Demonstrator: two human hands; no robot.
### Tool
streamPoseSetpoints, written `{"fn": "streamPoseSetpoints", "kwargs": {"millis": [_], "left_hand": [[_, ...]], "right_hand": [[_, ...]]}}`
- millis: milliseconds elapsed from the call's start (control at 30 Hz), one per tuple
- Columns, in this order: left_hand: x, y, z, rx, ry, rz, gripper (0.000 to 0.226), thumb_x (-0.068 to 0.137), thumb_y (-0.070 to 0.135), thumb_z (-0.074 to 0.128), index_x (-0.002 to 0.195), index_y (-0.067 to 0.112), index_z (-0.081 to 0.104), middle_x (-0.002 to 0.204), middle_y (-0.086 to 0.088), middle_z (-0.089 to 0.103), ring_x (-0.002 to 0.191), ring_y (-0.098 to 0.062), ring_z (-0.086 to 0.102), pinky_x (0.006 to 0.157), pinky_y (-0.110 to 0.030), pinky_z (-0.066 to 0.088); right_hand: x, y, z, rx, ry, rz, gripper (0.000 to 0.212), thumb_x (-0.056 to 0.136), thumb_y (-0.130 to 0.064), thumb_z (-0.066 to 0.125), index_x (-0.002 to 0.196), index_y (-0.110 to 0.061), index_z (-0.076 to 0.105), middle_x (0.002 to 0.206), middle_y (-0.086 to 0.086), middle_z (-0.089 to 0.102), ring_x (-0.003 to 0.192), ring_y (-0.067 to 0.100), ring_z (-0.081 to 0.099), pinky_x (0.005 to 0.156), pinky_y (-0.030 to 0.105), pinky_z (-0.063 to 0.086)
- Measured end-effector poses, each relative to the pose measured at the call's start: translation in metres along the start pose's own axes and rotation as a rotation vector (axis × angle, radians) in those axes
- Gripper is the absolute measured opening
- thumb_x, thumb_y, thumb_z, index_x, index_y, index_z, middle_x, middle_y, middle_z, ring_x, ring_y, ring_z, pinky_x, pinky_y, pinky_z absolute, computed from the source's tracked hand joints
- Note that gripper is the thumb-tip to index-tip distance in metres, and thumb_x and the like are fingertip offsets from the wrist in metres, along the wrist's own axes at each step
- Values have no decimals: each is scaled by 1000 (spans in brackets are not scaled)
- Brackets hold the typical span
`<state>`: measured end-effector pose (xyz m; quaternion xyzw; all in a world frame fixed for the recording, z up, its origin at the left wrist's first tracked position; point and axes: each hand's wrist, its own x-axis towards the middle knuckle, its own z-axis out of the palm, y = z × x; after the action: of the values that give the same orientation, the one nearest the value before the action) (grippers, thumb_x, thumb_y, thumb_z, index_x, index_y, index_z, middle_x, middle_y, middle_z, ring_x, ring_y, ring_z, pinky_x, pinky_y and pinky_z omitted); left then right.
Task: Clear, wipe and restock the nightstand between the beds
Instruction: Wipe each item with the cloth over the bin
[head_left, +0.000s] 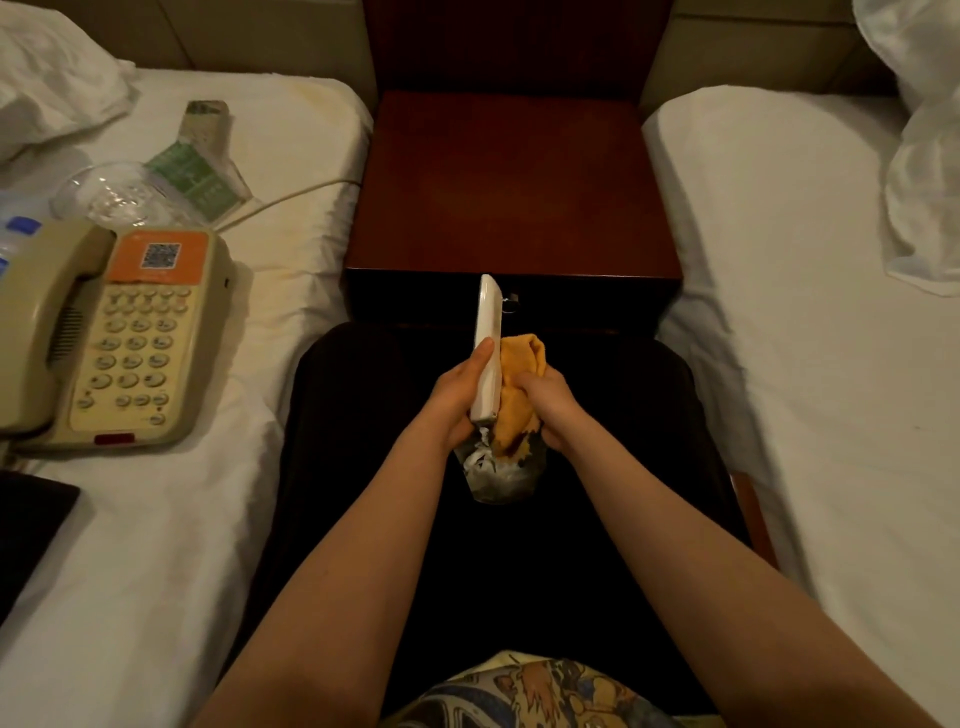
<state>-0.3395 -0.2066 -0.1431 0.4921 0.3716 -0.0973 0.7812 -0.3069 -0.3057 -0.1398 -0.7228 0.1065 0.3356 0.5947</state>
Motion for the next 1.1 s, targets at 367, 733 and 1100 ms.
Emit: {"fn": "streamPoseSetpoints", "kwargs": {"millis": [367, 733, 1100], "left_hand": [[6, 1, -8, -22, 109, 27, 51, 81, 33, 71, 122, 5, 57, 100, -8, 66, 88, -20, 65, 75, -34, 56], [8, 5, -5, -79, 138, 51, 42, 84, 36, 67, 116, 12, 55, 94, -6, 64, 84, -20, 63, 71, -33, 53], [13, 8, -8, -333, 148, 173, 4, 94, 18, 55, 97, 18, 57, 89, -1, 70, 81, -14, 63, 75, -31, 53]], "right_hand": [[-13, 0, 10, 91, -286, 8, 32, 91, -6, 43, 122, -9, 49, 88, 2, 57, 78, 14, 56, 64, 20, 50], [-12, -3, 6, -168, -292, -42, 35, 91, -14, 51, 125, -18, 49, 107, 4, 61, 99, 21, 61, 85, 31, 53], [-13, -4, 1, 244, -124, 126, 24, 94, -22, 48, 109, -7, 59, 83, 8, 63, 70, 18, 60, 62, 27, 49]]}}
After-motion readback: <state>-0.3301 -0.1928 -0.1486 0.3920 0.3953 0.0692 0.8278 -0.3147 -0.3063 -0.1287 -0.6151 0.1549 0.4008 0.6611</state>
